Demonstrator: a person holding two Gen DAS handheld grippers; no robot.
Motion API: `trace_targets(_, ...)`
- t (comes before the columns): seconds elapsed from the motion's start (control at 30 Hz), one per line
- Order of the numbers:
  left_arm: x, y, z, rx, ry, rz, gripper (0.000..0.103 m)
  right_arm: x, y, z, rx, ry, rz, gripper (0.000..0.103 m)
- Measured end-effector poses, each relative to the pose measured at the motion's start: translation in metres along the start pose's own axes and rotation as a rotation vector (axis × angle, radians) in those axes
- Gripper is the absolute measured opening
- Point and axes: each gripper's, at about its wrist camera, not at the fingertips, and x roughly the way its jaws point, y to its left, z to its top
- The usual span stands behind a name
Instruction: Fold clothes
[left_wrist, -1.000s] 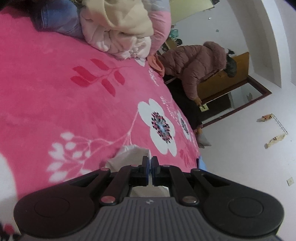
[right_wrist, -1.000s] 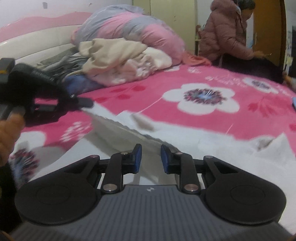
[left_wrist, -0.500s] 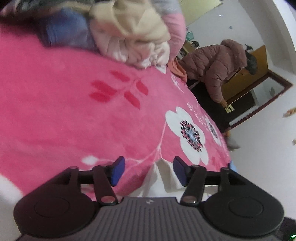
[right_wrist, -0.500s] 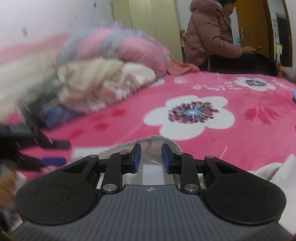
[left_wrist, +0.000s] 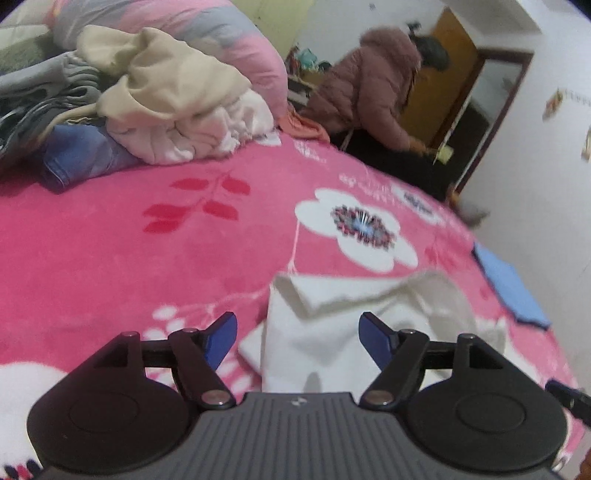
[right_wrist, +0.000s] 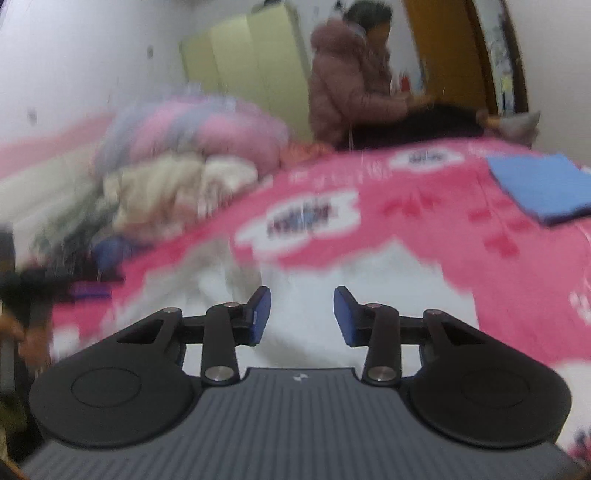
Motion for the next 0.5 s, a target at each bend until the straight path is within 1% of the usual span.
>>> trace_targets(0.13,0.005,-0.005,-0.008,0.034,0.027,0.043,0.074,0.018,0.001,-0.017,-0.061,0.155,-0.022,0.037)
trace_targets(0.2,0.006,-0.007,-0.010,0.049,0.031,0.063,0.074,0.034,-0.003,-0.013,-0.077,0.177,-0.081,0.037)
trace_targets(0.23,0.006,-0.008,-0.010,0.056,0.031,0.071,0.074,0.044,-0.009,-0.006,-0.076,0.171,-0.108,0.037)
trace_targets(0.3,0.005,-0.008,-0.010,0.062,0.027,0.083,0.074,0.064,-0.024,0.014,-0.057,0.130,-0.138,0.037)
trace_targets(0.43,0.002,-0.008,-0.010,0.071,0.016,0.107,0.074,0.088,-0.052,0.058,0.025,-0.008,-0.201,0.037)
trace_targets(0.47,0.000,-0.008,-0.011,0.072,0.013,0.111,0.074,0.090,-0.058,0.067,0.055,-0.041,-0.209,0.037)
trace_targets(0.5,-0.001,-0.007,-0.012,0.071,0.012,0.116,0.074,0.086,-0.064,0.070,0.097,-0.073,-0.189,0.038)
